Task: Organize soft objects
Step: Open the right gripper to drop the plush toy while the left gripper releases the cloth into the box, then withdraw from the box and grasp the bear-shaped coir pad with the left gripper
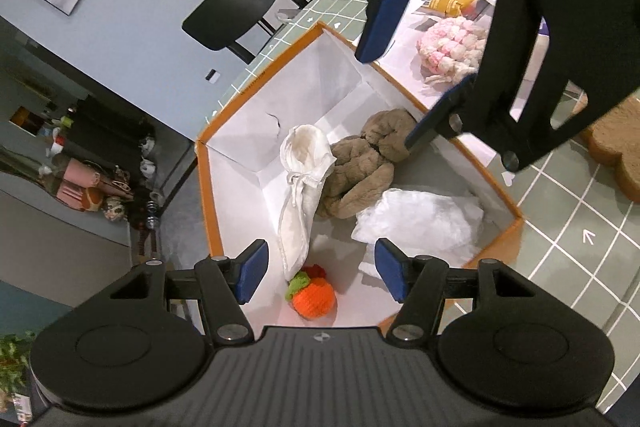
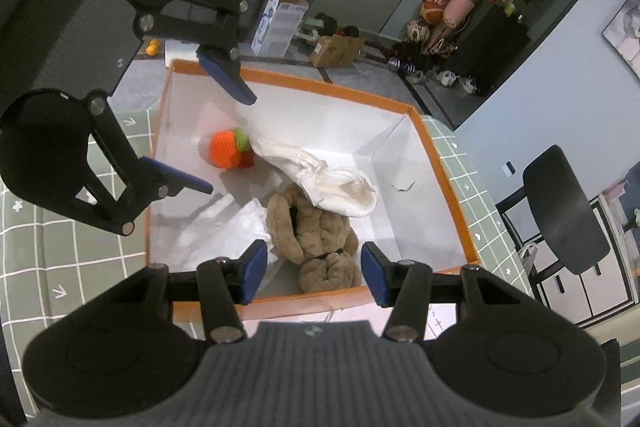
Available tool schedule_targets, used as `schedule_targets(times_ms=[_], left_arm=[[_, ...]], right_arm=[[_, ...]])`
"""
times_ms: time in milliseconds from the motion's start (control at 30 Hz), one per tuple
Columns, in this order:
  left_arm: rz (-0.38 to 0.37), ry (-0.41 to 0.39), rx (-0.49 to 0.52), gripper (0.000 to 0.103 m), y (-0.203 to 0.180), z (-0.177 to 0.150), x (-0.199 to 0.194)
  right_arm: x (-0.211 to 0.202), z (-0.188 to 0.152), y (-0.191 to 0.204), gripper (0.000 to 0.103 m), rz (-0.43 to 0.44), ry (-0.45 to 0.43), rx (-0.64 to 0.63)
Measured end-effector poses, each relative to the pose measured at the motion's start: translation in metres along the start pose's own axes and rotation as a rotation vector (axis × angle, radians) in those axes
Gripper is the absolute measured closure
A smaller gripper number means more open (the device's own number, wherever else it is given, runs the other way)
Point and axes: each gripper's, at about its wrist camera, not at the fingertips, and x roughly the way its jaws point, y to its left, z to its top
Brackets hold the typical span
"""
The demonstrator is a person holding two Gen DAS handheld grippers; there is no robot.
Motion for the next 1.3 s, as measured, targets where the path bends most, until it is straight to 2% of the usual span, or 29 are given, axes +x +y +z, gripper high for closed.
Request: schedule_targets(times_ms=[100, 233, 400, 500, 600, 667, 733, 833, 900, 1133, 1300], left_arm=[[0.003, -0.014, 0.004, 0.031, -0.007, 0.001, -0.007], [-0.053, -0.067, -0.040, 0.031, -0.012, 0.005, -0.018], [-0.082, -0.136, -0.028, 0.030, -0.034, 0.012, -0.031], [-0.129, -0.169, -0.018, 0.030, -0.047, 0.016, -0.033], [-0.137, -0.193, -0.020, 0.025, -0.062, 0.020, -0.032], [-0.125, -0.232, -0.050, 0.023, -0.072, 0.019, -0.034], [-0.147, -0.274, -0.078, 0.022, -0.083, 0.017, -0.037], [-0.162, -0.326, -0.102, 0.022, -0.103, 0.015, -0.041], [-0.152, -0.356, -0.136, 0.021, -0.119, 0.014, -0.042], [-0.259, -0.405, -0.253, 0.020, -0.169, 0.015, -0.033], [-0.244, -0.446, -0.363, 0.017, -0.185, 0.020, -0.026]], right_arm=[[-0.012, -0.004, 0.002, 0.051, -0.010, -0.018, 0.000], [-0.025, -0.014, 0.004, 0.051, -0.009, -0.030, 0.002], [-0.043, -0.037, 0.010, 0.051, 0.000, -0.041, 0.004], [-0.051, -0.055, 0.015, 0.051, 0.003, -0.033, 0.000], [-0.053, -0.074, 0.020, 0.051, 0.014, -0.012, -0.004], [-0.055, -0.088, 0.024, 0.051, 0.029, 0.000, 0.000], [-0.060, -0.101, 0.027, 0.051, 0.046, -0.008, 0.016], [-0.067, -0.122, 0.030, 0.043, 0.068, -0.019, 0.048], [-0.070, -0.137, 0.032, 0.043, 0.077, -0.021, 0.068], [-0.087, -0.199, 0.040, 0.043, 0.092, -0.022, 0.141], [-0.091, -0.241, 0.033, 0.043, 0.070, 0.016, 0.216]])
